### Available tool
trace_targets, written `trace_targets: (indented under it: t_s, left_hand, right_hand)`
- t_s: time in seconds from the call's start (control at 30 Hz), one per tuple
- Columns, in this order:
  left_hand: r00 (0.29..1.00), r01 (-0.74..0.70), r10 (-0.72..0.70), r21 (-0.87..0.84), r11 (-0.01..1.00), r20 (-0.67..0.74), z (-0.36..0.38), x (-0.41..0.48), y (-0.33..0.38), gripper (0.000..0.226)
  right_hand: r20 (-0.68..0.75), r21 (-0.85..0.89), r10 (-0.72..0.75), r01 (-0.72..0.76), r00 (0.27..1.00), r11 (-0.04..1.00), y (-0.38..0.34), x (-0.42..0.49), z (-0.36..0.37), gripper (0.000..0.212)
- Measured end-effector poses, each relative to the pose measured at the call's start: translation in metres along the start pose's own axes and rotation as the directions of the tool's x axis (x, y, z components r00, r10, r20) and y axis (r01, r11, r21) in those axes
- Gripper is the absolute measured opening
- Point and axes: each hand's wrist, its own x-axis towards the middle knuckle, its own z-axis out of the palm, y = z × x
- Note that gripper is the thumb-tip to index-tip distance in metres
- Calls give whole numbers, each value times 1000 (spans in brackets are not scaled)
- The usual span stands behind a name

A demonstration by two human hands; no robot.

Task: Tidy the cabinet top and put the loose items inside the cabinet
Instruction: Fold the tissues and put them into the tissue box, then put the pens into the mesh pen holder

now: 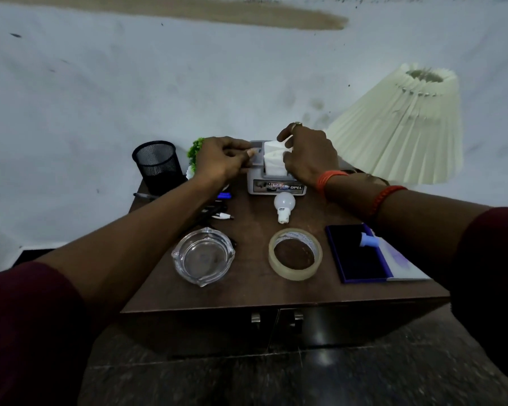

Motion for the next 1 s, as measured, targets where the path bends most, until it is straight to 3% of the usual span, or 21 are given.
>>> trace_targets:
  t_s: [0.2,0.37,0.47,0.63,0.7,0.8,1.0]
  left_hand:
    - [999,36,-34,71,997,-29,-44,-20,-3,28]
    - [999,43,-35,199,979,-42,-82,-41,-13,27]
    - [999,21,-5,372,928,-45,-102,-46,-28,24]
    - [997,-43,-3,620,783,72,-121,-53,-45,24]
    - [992,-78,-14,683,727,128,-125,-54,-50,27]
    - [983,-105,-43,733,672,180,-127,-51,-57,39]
    - [954,-201,-56,767,610,295,-122,-39,-63,65]
  right_hand:
    - [14,110,-17,16,1000,994,-26,-31,13,29]
    - [150,188,-26,-2,988,982,-49,-60,35,17]
    - [249,204,11,-64,968,977,-59,-70,47,10]
    - [375,208,48,-135,926,969,-70,-79,62,5]
    - [413,198,51,-144,909,970,-72,-82,62,18]
    - [440,164,59,-145,896,976,-72,-84,65,8]
    - [476,109,62,-128,877,986,-61,-79,72,22]
